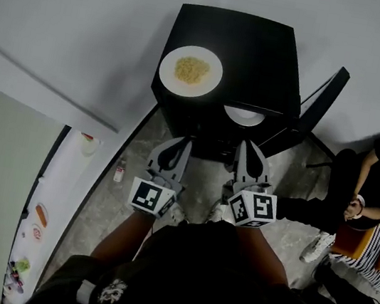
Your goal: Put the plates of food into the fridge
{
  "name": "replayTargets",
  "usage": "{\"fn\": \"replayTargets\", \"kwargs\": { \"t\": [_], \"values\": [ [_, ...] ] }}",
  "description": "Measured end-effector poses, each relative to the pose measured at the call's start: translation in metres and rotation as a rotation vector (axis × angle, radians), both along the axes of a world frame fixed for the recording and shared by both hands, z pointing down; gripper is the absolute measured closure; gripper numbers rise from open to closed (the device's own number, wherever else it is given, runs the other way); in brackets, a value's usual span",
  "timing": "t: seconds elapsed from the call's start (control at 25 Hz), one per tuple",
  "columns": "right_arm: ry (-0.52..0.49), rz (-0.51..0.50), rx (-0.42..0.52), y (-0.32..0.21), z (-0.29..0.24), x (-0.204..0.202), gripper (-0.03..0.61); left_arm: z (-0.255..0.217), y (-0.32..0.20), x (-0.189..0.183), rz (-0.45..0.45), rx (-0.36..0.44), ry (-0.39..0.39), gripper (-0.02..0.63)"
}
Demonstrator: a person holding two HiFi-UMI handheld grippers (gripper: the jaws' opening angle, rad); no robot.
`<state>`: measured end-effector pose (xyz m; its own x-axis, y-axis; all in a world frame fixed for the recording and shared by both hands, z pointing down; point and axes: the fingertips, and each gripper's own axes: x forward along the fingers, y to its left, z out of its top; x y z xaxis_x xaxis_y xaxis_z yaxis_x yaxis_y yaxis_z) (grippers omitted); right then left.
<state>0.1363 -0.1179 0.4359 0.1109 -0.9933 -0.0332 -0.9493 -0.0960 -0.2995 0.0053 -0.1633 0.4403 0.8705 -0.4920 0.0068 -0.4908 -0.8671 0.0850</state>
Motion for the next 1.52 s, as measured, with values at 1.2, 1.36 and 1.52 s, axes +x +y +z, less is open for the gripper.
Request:
{"fn": "replayTargets", "kwargs": {
  "t": [1.2, 1.36, 1.52],
  "values": [
    [0.356, -0.027, 0.084, 0.024, -0.054, -0.021, 0.554, -0.063, -0.004, 0.007, -0.081, 0.094, 0.048, 0.591],
    [0.355, -0.037, 0.095, 0.026, -0.054, -0.019, 0.554, -0.065, -0.018, 0.009, -0.081, -0.012, 0.130, 0.591],
    [0.351, -0.056, 0.105, 0.028, -0.057, -0.022, 0.554, -0.051, -0.044, 0.006, -0.063, -0.290, 0.292, 0.591]
  ]
}}
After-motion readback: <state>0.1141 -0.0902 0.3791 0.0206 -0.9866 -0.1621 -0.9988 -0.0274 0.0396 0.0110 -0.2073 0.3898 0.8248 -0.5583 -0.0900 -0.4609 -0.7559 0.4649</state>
